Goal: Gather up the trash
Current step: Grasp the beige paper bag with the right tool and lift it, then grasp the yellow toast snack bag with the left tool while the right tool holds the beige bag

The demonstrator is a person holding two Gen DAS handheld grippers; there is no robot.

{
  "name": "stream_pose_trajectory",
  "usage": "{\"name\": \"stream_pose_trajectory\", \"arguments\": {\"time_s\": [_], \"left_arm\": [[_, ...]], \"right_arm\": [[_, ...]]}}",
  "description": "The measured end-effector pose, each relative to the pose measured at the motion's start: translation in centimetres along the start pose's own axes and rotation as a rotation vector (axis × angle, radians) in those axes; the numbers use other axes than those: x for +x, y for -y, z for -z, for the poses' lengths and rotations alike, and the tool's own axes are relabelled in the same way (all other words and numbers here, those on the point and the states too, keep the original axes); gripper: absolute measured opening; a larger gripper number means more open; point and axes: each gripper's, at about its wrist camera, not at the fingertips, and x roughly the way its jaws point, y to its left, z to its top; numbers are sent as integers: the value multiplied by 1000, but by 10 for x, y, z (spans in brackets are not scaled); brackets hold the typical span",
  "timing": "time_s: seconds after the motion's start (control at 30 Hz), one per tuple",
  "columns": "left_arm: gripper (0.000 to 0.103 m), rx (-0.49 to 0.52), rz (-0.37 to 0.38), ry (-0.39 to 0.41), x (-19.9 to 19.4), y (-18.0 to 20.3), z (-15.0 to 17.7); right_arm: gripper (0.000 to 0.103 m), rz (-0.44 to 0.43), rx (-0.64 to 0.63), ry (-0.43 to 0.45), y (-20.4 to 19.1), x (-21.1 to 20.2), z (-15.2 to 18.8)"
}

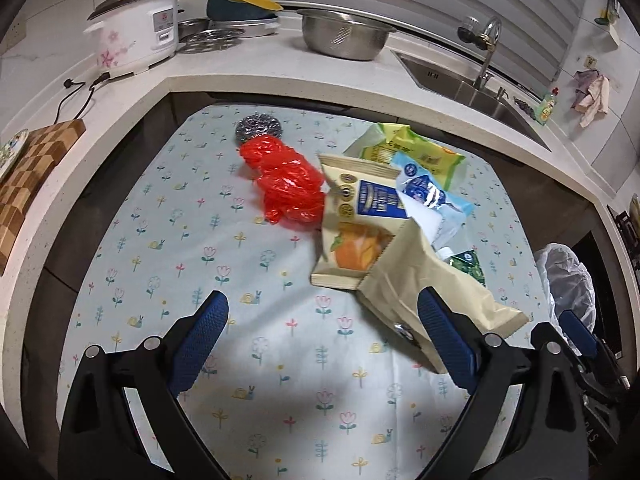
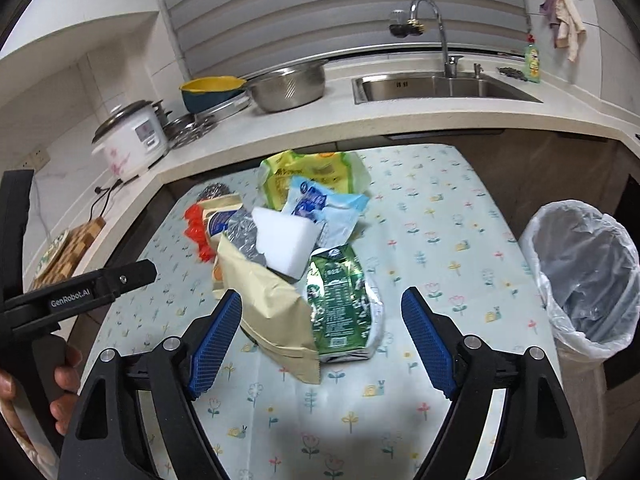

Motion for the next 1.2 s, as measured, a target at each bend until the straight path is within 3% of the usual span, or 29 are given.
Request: {"name": "stream_pose_trajectory", "arguments": {"time_s": [0.5, 0.63, 0.67, 0.7, 0.93, 1.2], "left_arm": [[91, -20, 17, -46, 32, -28, -4], [91, -13, 17, -54, 42, -24, -5], [91, -11, 19, -54, 44, -23, -6], [91, -7, 21, -53, 46, -20, -6], [94, 22, 59, -52, 63, -2, -14], [95, 27, 108, -90, 97, 9, -21]], "right_arm": [[78, -23, -87, -102, -29, 72, 5], [43, -72, -104, -133, -35, 74, 7], [27, -88, -102, -128, -35, 72, 7], [24, -97, -100, -118, -36, 67, 6], [22, -174, -47, -21, -25, 29, -9], [22, -113, 34, 62, 7, 2, -23]]}}
